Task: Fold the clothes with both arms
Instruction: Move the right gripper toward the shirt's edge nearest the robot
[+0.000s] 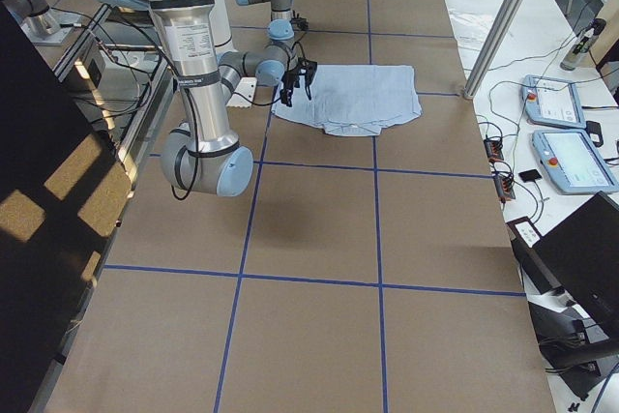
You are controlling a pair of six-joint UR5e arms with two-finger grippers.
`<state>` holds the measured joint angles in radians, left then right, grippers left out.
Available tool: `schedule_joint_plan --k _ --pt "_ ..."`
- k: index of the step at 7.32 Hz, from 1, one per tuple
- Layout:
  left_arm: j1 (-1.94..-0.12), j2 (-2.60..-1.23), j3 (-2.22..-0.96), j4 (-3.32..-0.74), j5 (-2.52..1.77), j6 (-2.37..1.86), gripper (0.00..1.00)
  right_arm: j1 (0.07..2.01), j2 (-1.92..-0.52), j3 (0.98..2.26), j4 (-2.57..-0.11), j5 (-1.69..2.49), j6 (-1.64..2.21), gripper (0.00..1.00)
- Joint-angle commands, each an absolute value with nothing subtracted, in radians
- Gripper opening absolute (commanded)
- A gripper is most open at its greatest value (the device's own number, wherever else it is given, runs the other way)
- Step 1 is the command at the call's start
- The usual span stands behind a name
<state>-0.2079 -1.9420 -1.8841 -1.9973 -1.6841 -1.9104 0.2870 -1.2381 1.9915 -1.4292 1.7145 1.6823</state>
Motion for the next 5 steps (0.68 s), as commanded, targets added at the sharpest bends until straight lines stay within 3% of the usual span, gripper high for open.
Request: schedule_joint_plan --k 1,5 --pt "-0.209 -1.942 -1.885 -1.997 -1.684 -1.908 0.00 0.245 -1.227 1.973 -1.463 1.703 1.855 1.00" --pt "-0.209 -1.942 -1.885 -1.997 -1.684 -1.905 0.00 0.196 -1.227 1.928 -1.500 1.703 1.971 1.00"
